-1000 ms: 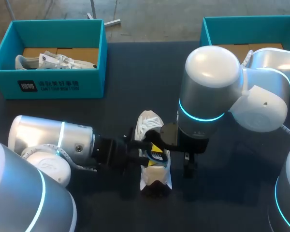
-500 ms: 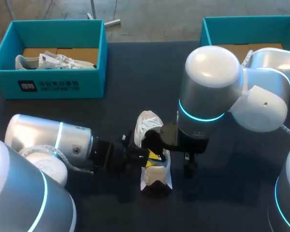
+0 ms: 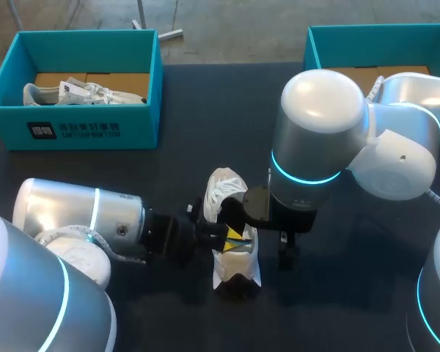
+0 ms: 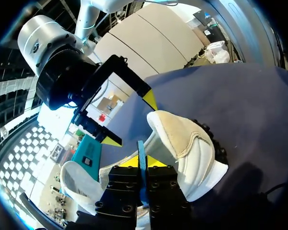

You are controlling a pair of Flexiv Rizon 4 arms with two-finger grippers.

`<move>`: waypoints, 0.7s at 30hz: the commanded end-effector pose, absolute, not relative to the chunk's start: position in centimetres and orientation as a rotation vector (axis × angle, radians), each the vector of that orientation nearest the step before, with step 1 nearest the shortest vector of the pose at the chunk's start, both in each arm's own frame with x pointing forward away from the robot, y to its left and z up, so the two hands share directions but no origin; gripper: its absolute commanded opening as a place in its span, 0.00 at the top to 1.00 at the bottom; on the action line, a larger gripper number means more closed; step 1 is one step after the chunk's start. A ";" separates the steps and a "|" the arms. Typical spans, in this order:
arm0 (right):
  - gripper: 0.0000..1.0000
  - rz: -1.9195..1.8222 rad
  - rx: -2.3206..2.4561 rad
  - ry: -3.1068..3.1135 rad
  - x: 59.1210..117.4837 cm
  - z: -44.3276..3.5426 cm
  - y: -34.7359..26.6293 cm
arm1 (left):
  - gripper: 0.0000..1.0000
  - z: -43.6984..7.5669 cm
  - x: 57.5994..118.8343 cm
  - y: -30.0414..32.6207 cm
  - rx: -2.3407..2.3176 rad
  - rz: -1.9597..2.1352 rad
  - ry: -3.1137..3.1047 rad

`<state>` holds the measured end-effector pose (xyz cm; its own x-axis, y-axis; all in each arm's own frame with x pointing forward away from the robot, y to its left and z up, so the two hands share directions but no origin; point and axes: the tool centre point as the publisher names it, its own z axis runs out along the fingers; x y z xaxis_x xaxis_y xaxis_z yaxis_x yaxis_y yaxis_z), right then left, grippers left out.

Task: Take the shoe out of the shoebox, open the shoe tongue, remove and reinsert the insole, then place the shoe into the shoebox

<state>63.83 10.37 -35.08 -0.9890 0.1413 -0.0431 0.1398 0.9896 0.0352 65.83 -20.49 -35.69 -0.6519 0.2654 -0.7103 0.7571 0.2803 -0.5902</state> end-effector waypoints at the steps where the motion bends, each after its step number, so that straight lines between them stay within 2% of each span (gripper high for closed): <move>1: 0.00 0.051 0.219 3.087 63.8 -35.3 10.4 | 0.84 -35.5 65.4 -20.4 0.919 -1.360 2.072; 3: 0.00 0.051 0.219 3.087 63.8 -35.3 10.4 | 0.72 -35.2 65.3 -20.3 0.923 -1.365 2.066; 4: 0.00 0.051 0.219 3.087 63.8 -35.3 10.4 | 0.70 -35.0 65.2 -20.3 0.924 -1.375 2.063; 14: 0.00 0.051 0.219 3.087 63.8 -35.3 10.4 | 0.69 -33.5 64.0 -19.8 0.952 -1.404 2.046; 19: 0.00 0.051 0.219 3.087 63.8 -35.3 10.4 | 0.75 -33.4 63.7 -19.9 0.971 -1.394 2.059; 21: 0.00 0.051 0.219 3.087 63.8 -35.3 10.4 | 0.85 -33.5 63.6 -19.9 0.975 -1.387 2.068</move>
